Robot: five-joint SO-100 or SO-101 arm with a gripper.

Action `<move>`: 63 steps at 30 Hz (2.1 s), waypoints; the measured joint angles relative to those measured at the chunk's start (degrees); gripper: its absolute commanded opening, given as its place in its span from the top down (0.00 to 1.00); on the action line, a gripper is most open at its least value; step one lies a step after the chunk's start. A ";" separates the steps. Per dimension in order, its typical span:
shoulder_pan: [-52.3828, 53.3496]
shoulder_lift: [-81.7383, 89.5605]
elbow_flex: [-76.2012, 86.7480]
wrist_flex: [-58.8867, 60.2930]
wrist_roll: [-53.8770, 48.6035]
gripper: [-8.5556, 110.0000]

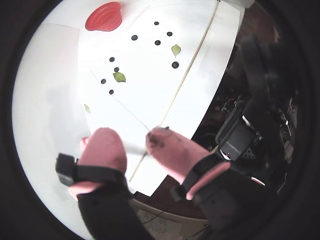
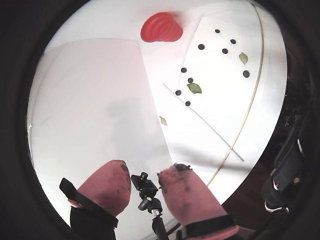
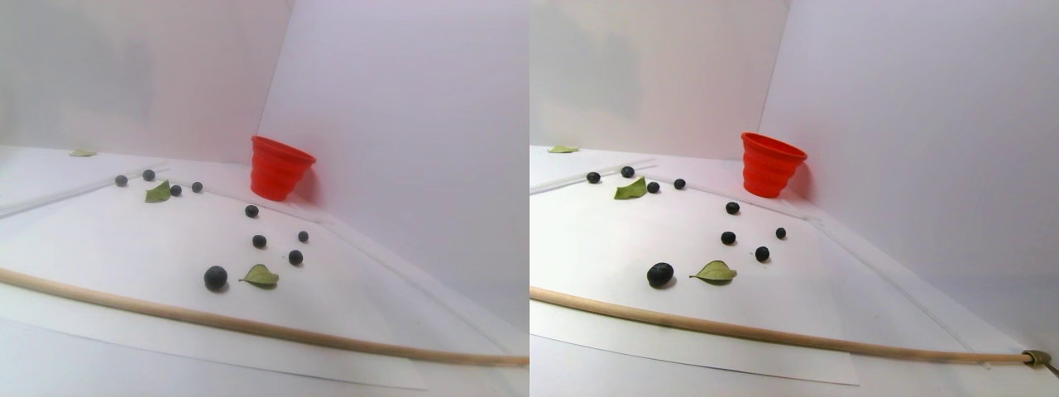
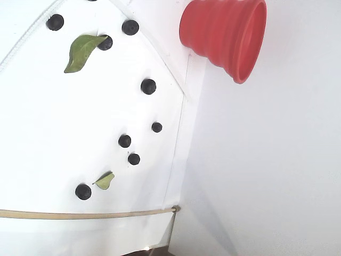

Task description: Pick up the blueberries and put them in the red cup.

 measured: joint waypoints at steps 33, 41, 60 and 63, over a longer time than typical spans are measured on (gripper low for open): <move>-2.55 -5.63 2.02 -6.68 -21.09 0.81; -2.29 -13.10 5.89 -9.67 -33.31 0.82; 3.34 -17.84 17.14 -20.92 -53.88 0.80; 3.96 -19.16 18.19 -23.03 -55.02 0.80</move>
